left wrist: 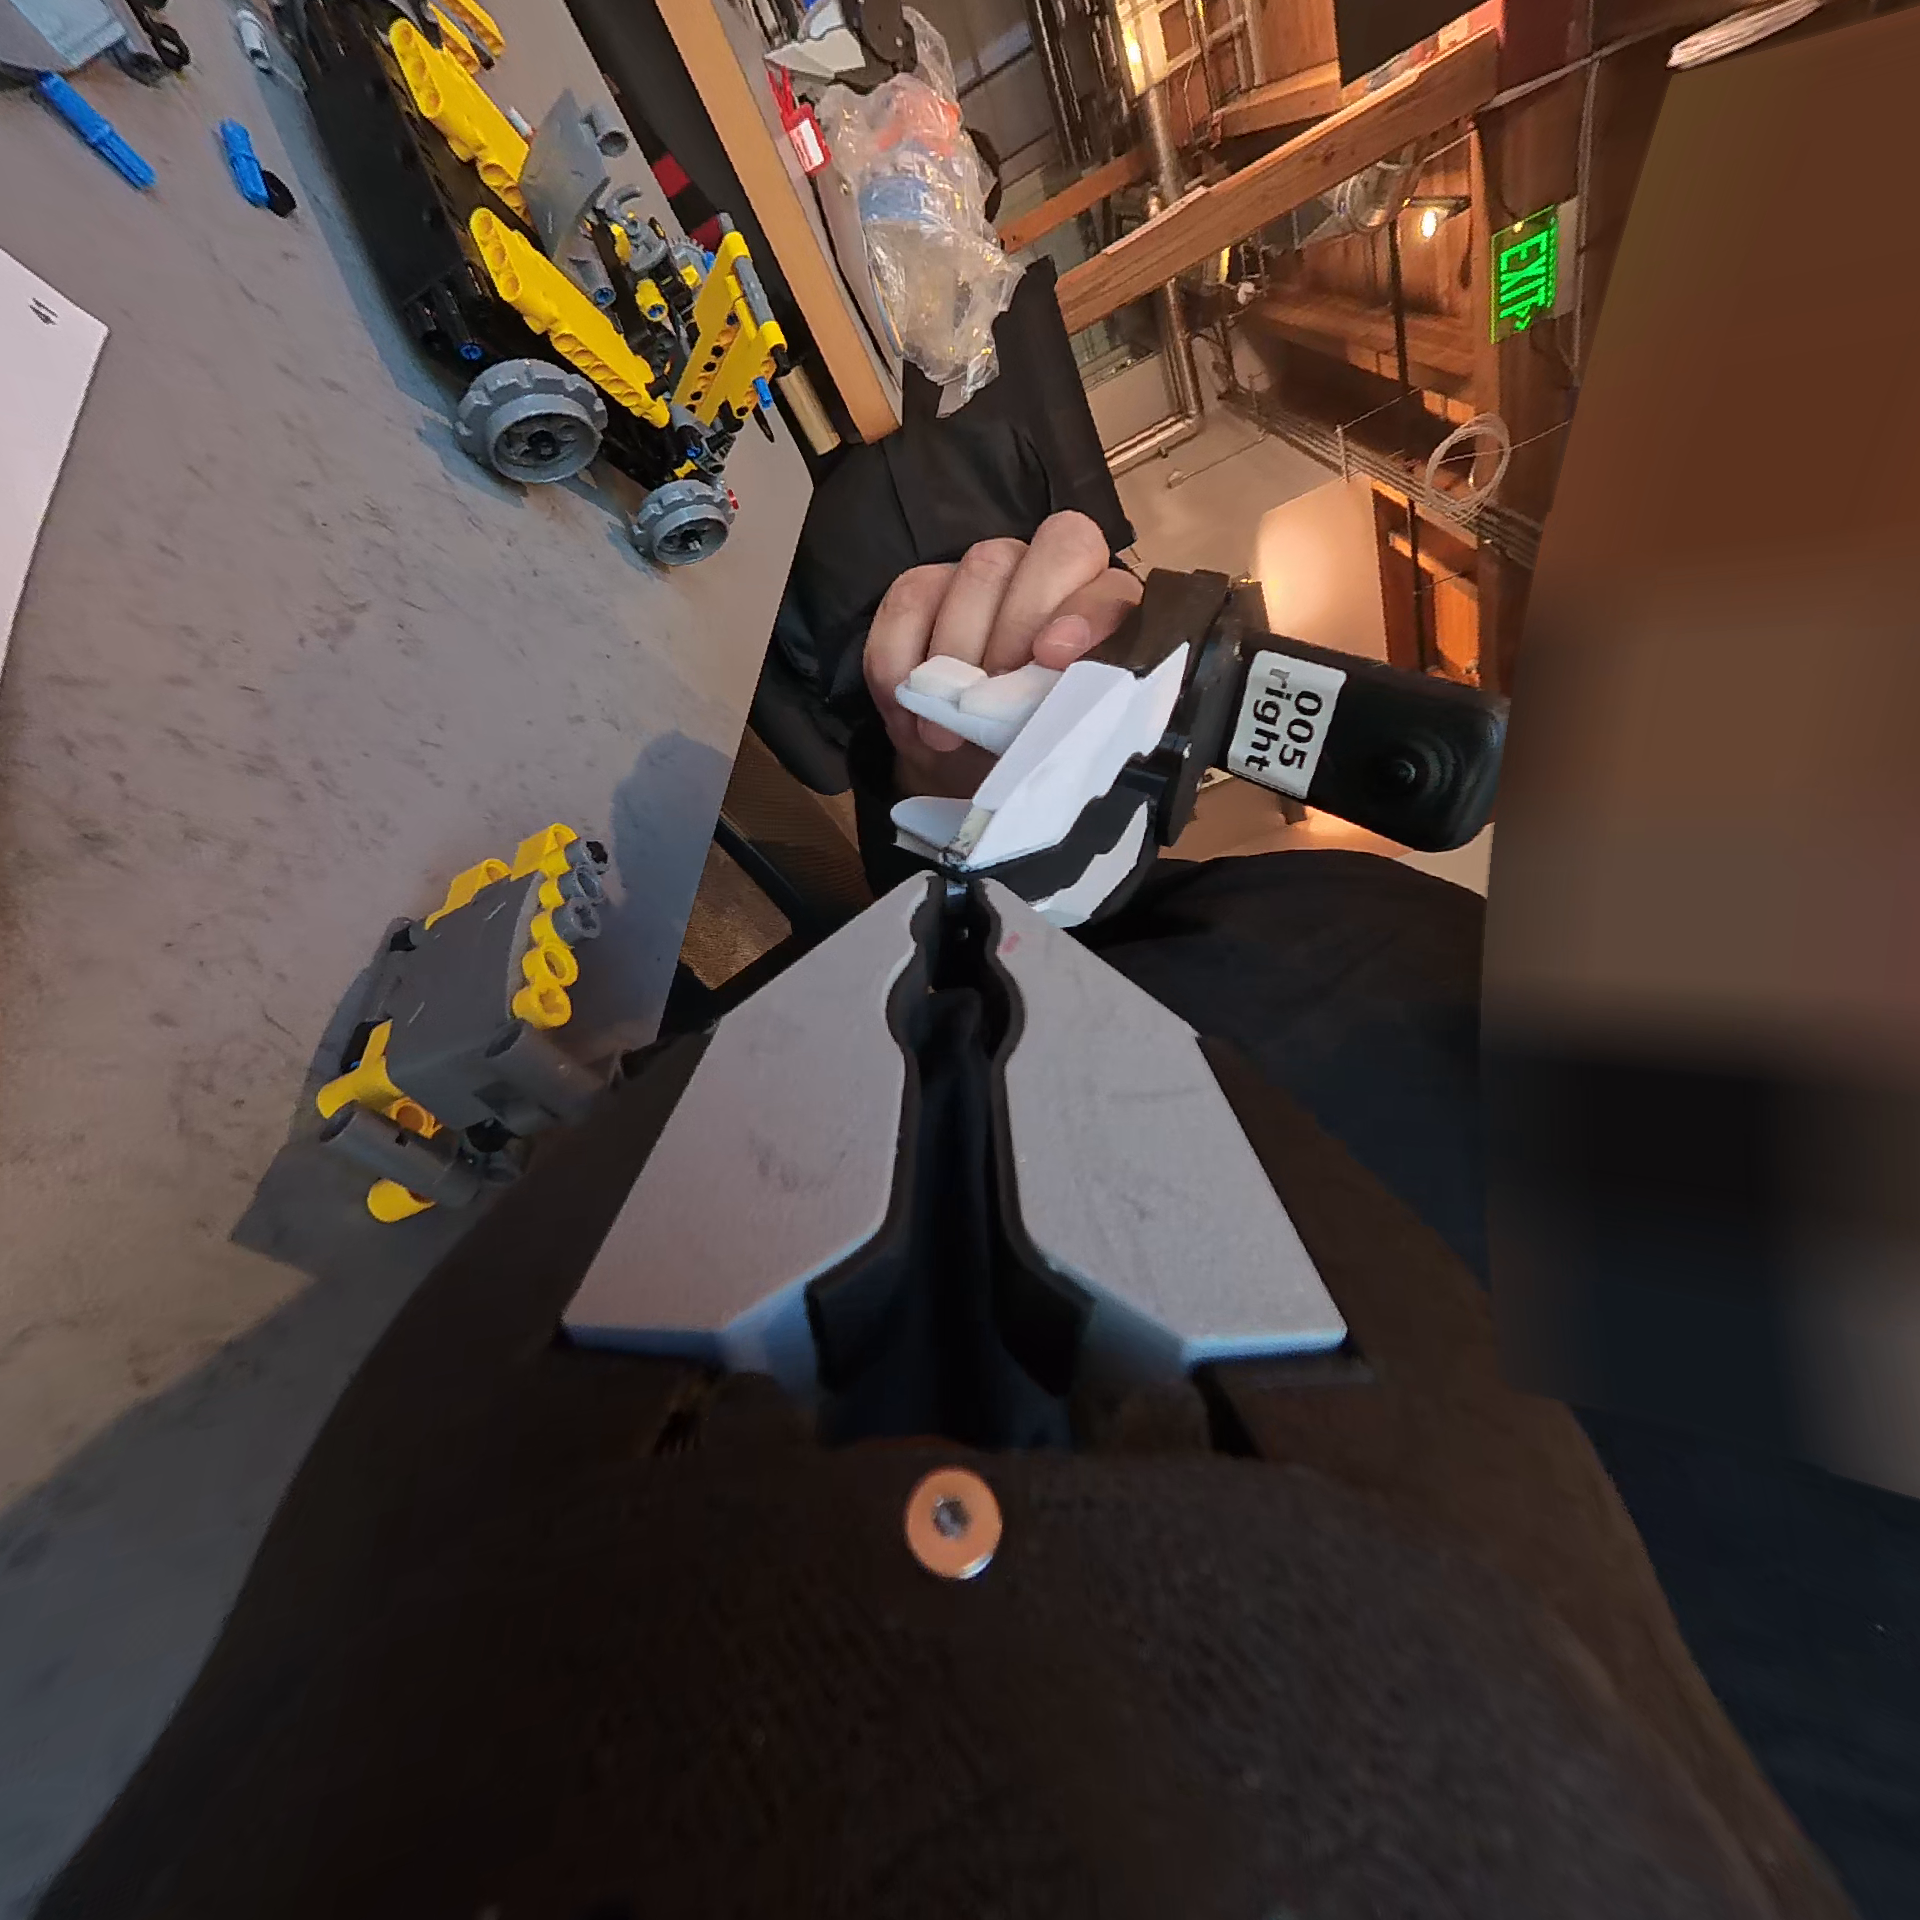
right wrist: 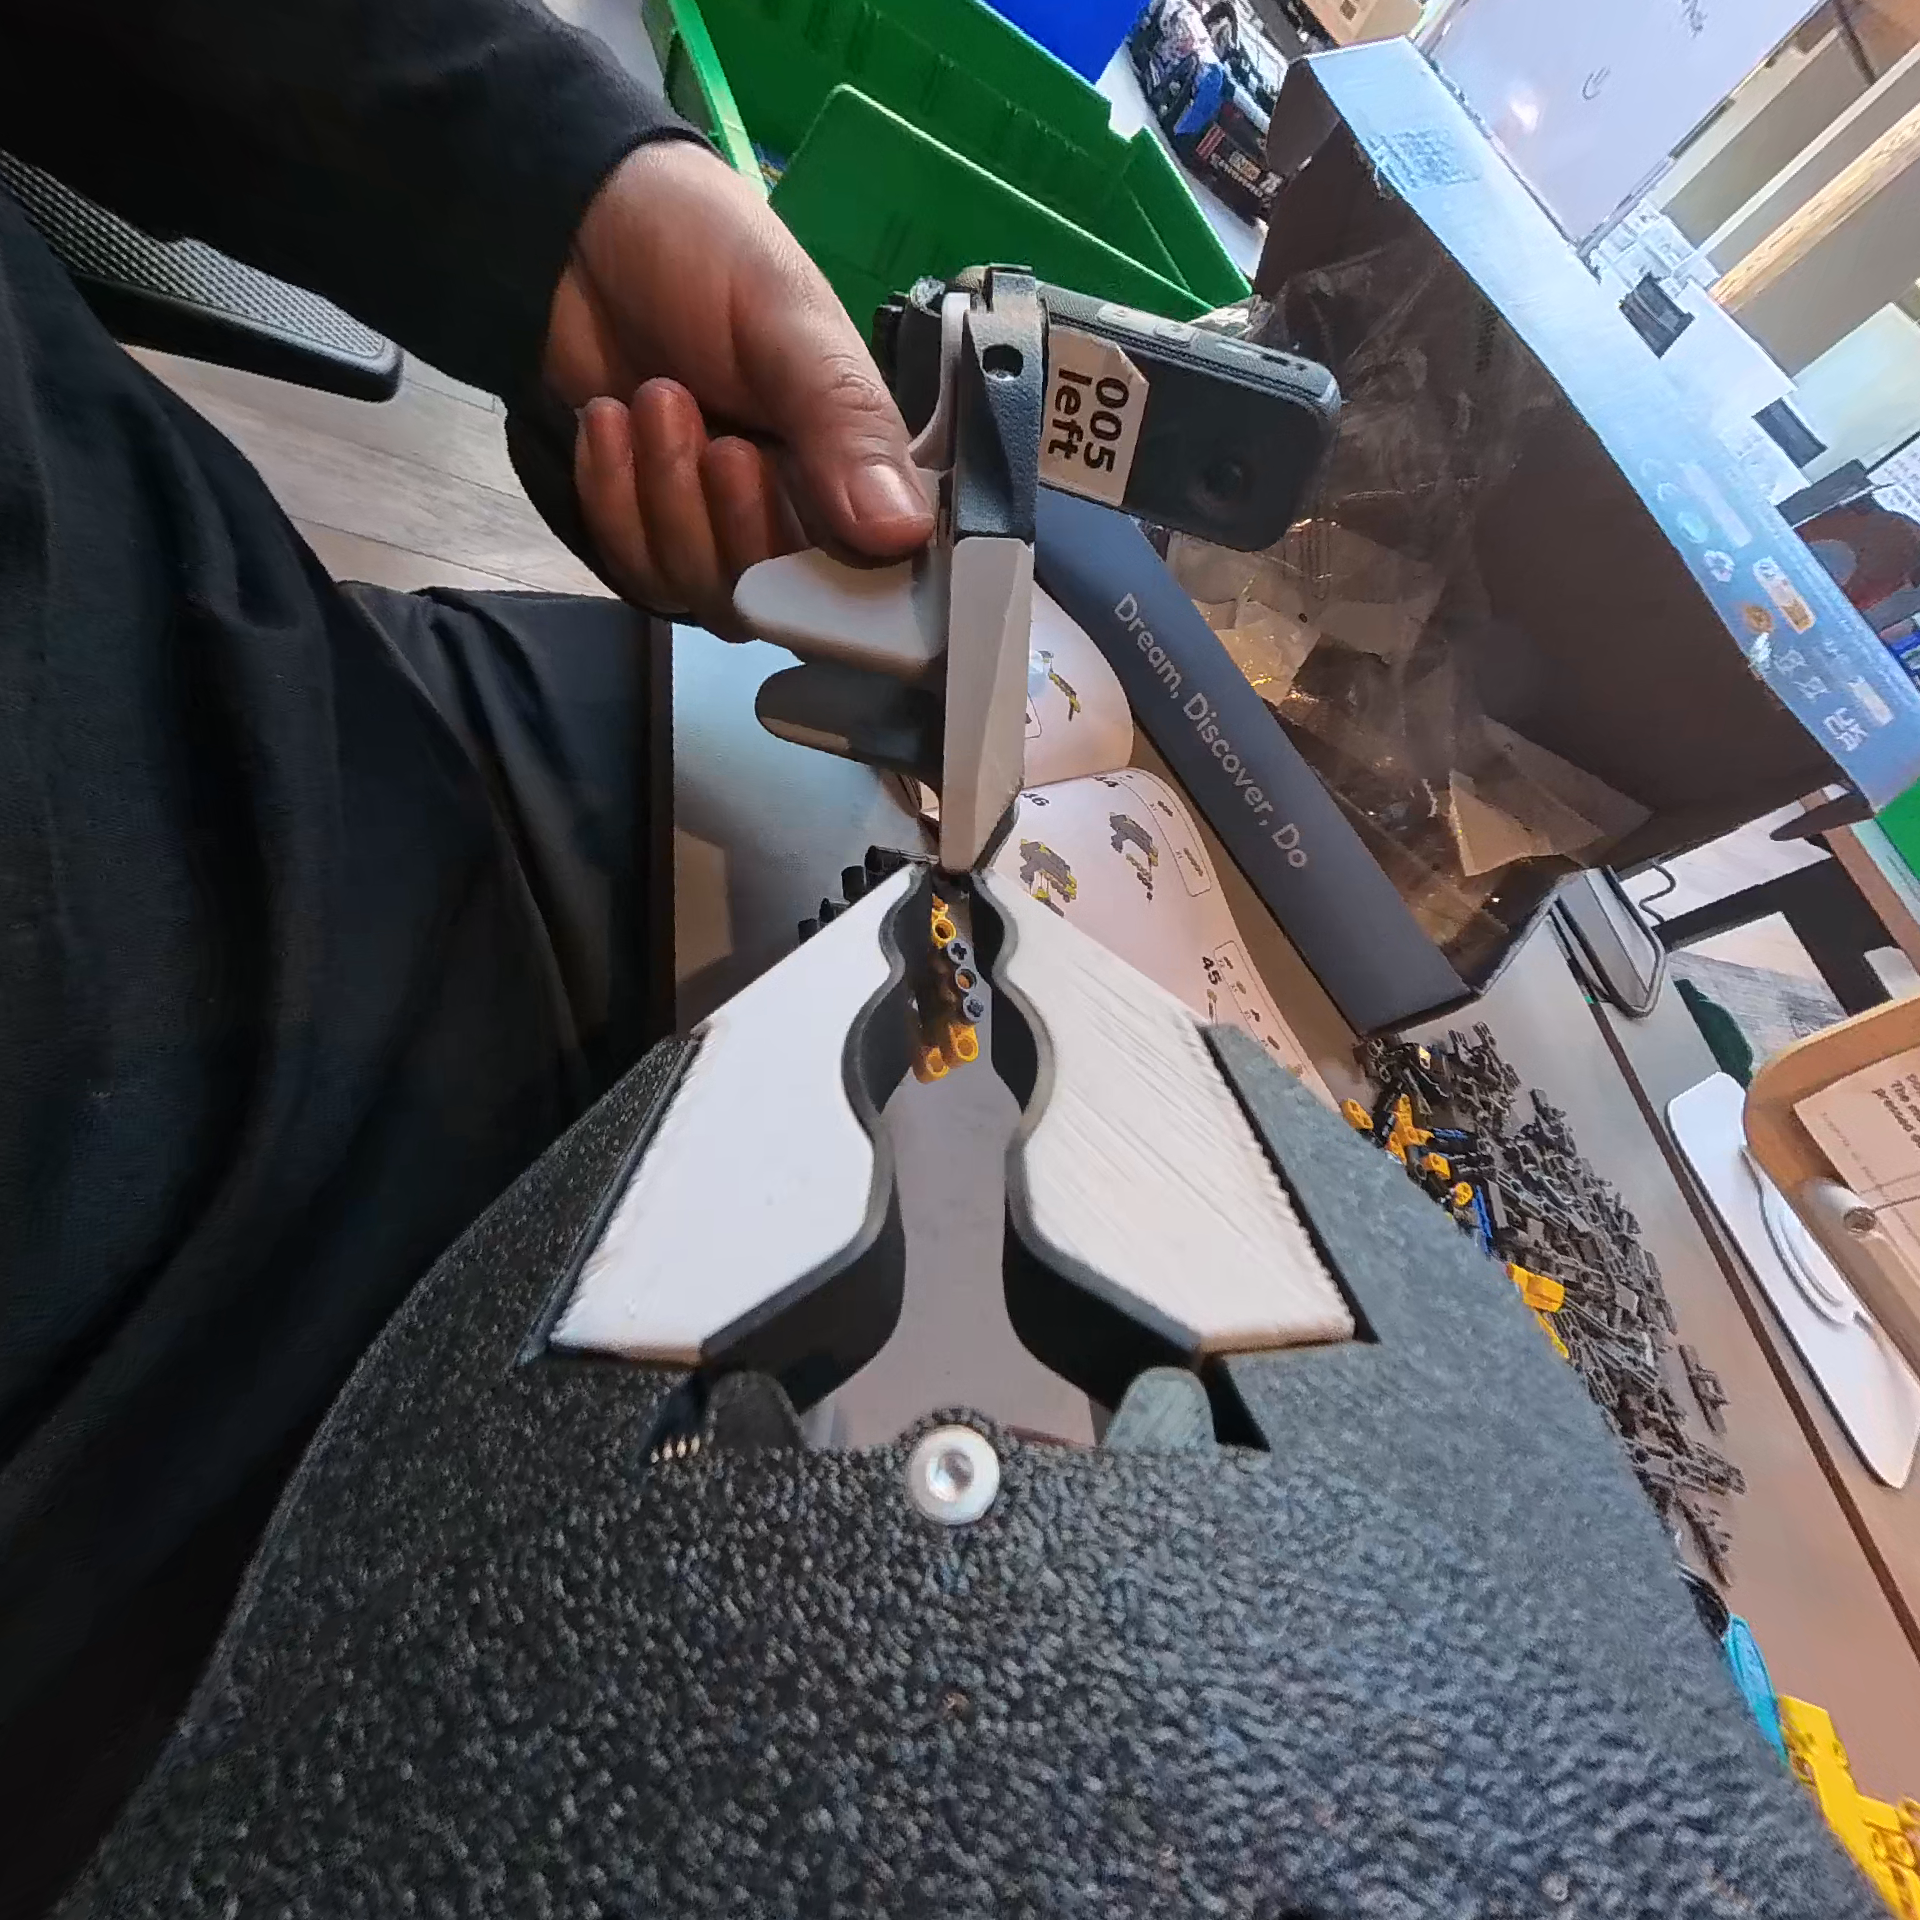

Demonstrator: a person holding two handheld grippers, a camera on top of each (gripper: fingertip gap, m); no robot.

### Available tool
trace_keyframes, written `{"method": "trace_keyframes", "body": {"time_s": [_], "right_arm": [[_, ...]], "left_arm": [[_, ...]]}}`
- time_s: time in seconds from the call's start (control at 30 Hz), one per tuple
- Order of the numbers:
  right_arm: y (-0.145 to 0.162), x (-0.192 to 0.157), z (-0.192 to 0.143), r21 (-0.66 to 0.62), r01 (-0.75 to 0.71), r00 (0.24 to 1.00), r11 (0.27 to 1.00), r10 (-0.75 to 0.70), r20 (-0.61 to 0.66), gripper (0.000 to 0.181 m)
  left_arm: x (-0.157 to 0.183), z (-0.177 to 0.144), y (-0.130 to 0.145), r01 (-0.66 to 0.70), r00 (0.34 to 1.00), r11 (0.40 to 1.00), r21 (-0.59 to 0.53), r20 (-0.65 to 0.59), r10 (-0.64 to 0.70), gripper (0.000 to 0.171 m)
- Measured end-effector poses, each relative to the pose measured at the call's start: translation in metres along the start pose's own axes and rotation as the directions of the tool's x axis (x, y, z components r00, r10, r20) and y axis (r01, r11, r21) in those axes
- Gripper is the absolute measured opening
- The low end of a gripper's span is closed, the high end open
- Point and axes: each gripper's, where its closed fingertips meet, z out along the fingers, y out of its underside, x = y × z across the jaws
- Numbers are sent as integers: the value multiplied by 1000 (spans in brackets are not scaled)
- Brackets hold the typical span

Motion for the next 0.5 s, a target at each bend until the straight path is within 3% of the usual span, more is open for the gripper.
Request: {"method": "trace_keyframes", "body": {"time_s": [0.5], "right_arm": [[3, 6, 0, -10, -7, 999, 1000, 7, -44, 6]], "left_arm": [[-1, 0, -4, 7, 1000, 1000, 19, 5, -7, 3]]}}
